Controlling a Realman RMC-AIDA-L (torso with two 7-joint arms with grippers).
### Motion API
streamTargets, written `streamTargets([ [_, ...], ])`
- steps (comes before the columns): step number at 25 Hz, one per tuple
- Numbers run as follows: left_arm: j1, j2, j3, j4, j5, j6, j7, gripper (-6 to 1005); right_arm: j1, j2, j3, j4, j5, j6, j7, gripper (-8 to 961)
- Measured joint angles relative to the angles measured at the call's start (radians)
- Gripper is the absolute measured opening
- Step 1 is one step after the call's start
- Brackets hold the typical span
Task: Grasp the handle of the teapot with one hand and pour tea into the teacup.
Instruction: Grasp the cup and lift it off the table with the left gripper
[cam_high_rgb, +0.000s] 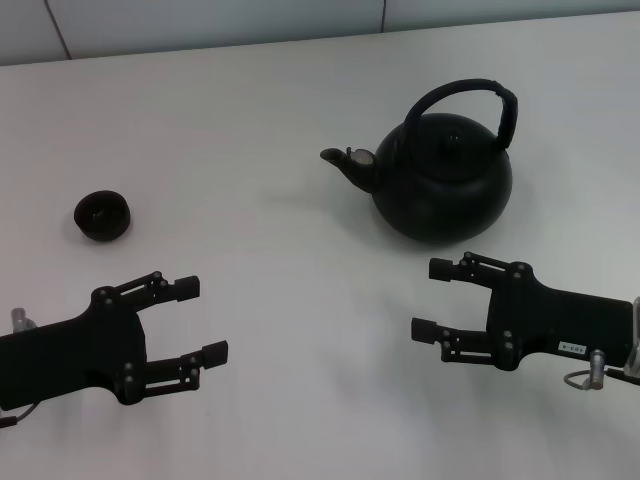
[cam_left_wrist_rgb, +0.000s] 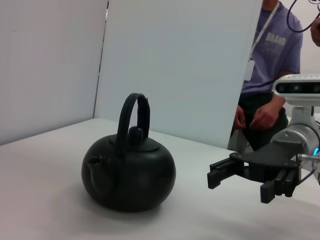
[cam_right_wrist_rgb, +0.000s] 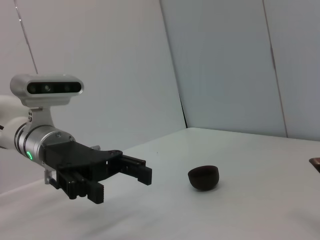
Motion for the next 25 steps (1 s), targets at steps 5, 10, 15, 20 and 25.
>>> streamTargets([
  [5, 0.001, 0.000, -0.001, 0.000, 0.000, 0.000, 0.000, 845, -0.001, 0.000, 0.000, 0.000, 0.000, 0.000, 0.000, 825],
  [10, 0.001, 0.001, -0.003, 0.001, 0.000, 0.000, 0.000, 846, 0.001, 0.000, 0.000, 0.000, 0.000, 0.000, 0.000, 826],
  [15, 0.001, 0.001, -0.003, 0.000, 0.000, 0.000, 0.000, 845, 0.001, 0.000, 0.000, 0.000, 0.000, -0.001, 0.000, 826],
  [20, 0.001, 0.000, -0.002, -0.001, 0.000, 0.000, 0.000, 844, 0.000, 0.000, 0.000, 0.000, 0.000, -0.001, 0.000, 825],
  [25, 0.001, -0.002, -0.002, -0.001, 0.000, 0.000, 0.000, 846, 0.000, 0.000, 0.000, 0.000, 0.000, -0.001, -0.001, 825],
])
